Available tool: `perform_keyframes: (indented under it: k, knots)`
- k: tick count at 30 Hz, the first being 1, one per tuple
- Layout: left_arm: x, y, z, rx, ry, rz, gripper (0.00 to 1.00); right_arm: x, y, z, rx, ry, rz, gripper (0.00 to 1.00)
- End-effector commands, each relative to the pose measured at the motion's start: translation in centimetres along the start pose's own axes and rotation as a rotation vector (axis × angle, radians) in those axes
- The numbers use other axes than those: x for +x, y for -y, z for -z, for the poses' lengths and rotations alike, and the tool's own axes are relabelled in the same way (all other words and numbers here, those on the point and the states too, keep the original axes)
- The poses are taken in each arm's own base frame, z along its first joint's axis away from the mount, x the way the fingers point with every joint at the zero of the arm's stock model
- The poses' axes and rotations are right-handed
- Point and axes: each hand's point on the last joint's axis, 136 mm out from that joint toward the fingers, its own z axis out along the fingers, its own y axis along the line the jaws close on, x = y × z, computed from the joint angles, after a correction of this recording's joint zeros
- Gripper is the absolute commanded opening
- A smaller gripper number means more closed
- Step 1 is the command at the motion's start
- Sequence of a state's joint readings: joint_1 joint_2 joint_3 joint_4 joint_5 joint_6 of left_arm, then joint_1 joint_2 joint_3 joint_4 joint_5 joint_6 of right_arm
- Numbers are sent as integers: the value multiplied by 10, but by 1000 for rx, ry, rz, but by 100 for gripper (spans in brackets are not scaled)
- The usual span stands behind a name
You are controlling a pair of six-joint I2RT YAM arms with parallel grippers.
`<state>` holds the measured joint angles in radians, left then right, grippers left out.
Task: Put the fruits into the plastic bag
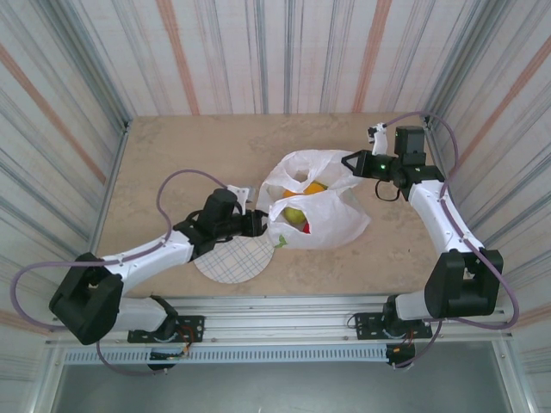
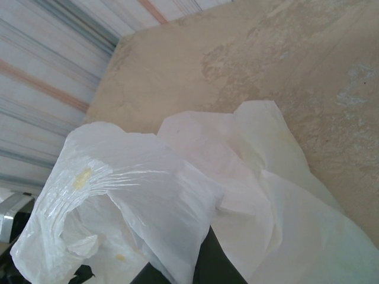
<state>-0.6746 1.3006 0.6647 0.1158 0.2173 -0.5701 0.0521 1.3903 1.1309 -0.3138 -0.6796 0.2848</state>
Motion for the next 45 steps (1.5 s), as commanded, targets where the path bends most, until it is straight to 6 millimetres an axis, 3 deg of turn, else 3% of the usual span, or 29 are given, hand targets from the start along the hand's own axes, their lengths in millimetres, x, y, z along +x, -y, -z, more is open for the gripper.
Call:
perform_keyframes:
  k: [1, 9, 12, 16, 20, 27, 34, 38, 45]
  knots:
    - [8, -6, -7, -3, -6, 9, 50, 3, -1, 1, -12, -3, -18, 0]
    - [1, 8, -6, 46, 20, -4, 19, 4, 0, 5, -1, 3, -14, 0]
    - [-12, 19, 2, 76, 61, -15, 7, 3, 0, 6, 1, 7, -13, 0]
    - [-38, 40, 18, 121, 137, -34, 0, 0, -2, 8, 3, 16, -7, 0]
    - [-59, 54, 28, 143, 185, -53, 0, -4, -3, 11, 3, 25, -2, 0]
    - [-75, 71, 27, 170, 166, -53, 0, -7, -5, 18, 16, 39, 12, 0]
    - [-118, 119, 57, 259, 224, -89, 0, -43, -30, 66, 93, 157, 132, 0]
    - [-133, 146, 71, 298, 260, -149, 0, -49, -43, 85, 103, 216, 163, 0]
    - [-148, 134, 44, 242, 212, -157, 0, -29, -31, 73, 101, 192, 114, 0]
